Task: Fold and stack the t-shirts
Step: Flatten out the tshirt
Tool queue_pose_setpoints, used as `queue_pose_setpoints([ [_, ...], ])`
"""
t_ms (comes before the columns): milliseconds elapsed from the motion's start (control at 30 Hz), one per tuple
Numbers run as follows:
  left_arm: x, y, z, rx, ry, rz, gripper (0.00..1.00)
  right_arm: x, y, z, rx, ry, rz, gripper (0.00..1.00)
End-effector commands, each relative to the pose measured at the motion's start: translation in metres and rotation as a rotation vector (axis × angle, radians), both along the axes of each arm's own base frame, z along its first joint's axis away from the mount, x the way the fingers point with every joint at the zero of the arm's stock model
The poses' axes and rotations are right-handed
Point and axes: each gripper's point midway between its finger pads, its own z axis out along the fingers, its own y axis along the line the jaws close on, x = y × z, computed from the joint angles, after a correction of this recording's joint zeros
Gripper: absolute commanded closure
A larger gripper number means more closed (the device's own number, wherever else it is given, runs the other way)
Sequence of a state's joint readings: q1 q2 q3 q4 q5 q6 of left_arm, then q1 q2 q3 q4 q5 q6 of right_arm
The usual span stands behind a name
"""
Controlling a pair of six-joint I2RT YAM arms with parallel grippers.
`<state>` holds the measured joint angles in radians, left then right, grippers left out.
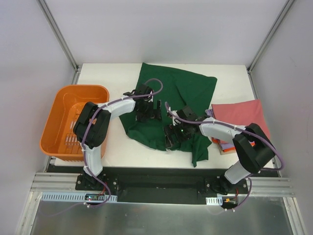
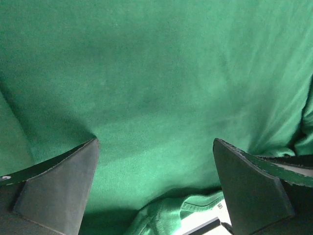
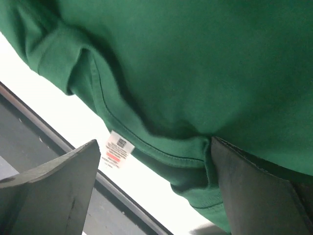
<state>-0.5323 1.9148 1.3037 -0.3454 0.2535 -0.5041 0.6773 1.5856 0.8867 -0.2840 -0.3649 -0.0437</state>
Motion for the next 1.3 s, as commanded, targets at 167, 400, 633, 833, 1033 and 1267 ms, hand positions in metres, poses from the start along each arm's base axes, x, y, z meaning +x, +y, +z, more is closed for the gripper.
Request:
queue_pose_setpoints([
  [167, -0.011, 0.013, -0.012, 0.031, 0.030, 0.019, 0.01, -0.108, -0.001, 0.010, -0.005, 0.041, 0.229, 0.03],
  [400, -0.016, 0.015, -0.016, 0.027, 0.043, 0.021, 0.01, -0.200, 0.017, 0.027, 0.046, 0.062, 0.454, 0.02],
  [633, -0.028, 0.008, 0.011, -0.046, 0.011, -0.025, 0.01, -0.117, 0.003, 0.066, -0.019, -0.214, 0.163, 0.04],
  [833, -0.055, 0.011, 0.034, -0.052, -0.052, -0.057, 0.01, -0.043, -0.028, 0.074, -0.051, -0.295, -0.126, 0.04],
  [1033, -0.088, 0.026, 0.024, -0.018, -0.033, -0.052, 0.01, -0.017, -0.022, 0.059, -0.040, -0.212, -0.164, 0.04],
  [1267, -0.127, 0.041, 0.008, -0.009, 0.029, -0.062, 0.01, -0.013, -0.005, 0.030, -0.070, -0.147, -0.043, 0.04],
])
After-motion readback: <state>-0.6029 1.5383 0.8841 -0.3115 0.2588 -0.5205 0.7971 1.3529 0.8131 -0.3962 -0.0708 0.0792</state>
